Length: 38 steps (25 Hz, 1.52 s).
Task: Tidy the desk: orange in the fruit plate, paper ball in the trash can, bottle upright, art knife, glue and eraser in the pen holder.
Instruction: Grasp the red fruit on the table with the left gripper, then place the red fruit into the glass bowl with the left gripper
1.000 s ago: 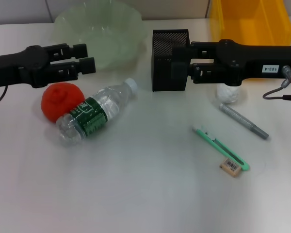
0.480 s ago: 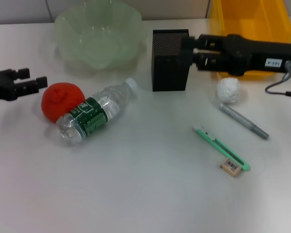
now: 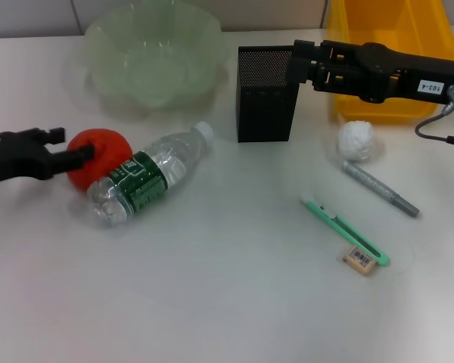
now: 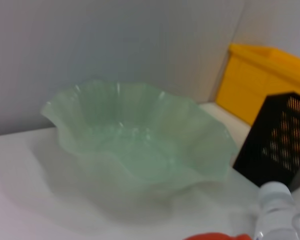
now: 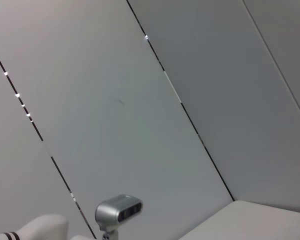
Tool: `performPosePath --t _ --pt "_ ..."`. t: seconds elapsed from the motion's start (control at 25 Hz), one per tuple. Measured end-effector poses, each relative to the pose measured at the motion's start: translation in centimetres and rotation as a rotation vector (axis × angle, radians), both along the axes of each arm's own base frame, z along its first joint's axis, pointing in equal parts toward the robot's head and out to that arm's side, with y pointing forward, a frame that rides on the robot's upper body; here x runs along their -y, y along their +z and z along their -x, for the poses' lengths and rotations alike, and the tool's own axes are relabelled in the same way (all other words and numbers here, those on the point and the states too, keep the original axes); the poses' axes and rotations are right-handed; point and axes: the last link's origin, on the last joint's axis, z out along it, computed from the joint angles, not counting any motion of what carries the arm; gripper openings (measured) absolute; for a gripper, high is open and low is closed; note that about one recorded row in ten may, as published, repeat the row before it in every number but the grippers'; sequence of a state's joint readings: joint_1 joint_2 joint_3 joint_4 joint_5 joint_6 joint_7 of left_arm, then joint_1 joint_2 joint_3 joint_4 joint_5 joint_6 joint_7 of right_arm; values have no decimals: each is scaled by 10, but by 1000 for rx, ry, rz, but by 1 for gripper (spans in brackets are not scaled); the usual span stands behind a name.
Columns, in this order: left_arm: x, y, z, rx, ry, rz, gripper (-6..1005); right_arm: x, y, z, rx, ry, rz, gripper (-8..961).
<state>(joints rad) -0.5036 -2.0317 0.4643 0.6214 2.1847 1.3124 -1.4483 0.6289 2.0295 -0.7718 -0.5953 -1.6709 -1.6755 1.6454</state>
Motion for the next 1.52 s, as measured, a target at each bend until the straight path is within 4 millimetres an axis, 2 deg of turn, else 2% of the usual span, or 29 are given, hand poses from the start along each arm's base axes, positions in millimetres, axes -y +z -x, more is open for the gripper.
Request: performPosePath --t 0.16,0.64,0.88,1.04,1.52 --pt "-4 -10 -3 -33 -10 14 673 1 -1 -2 -5 -10 7 666" --pt "-15 -11 -5 -61 3 -31 658 2 -1 -10 -21 -54 -6 658" --pt "-18 -4 -9 -54 -16 -26 420 3 4 -17 -45 -87 -34 653" --pt "-19 1 -12 -45 -31 -23 222 3 7 -19 -54 -98 -48 651" --pt "-28 10 -16 -57 -48 -62 121 2 6 -20 -47 -106 -60 642"
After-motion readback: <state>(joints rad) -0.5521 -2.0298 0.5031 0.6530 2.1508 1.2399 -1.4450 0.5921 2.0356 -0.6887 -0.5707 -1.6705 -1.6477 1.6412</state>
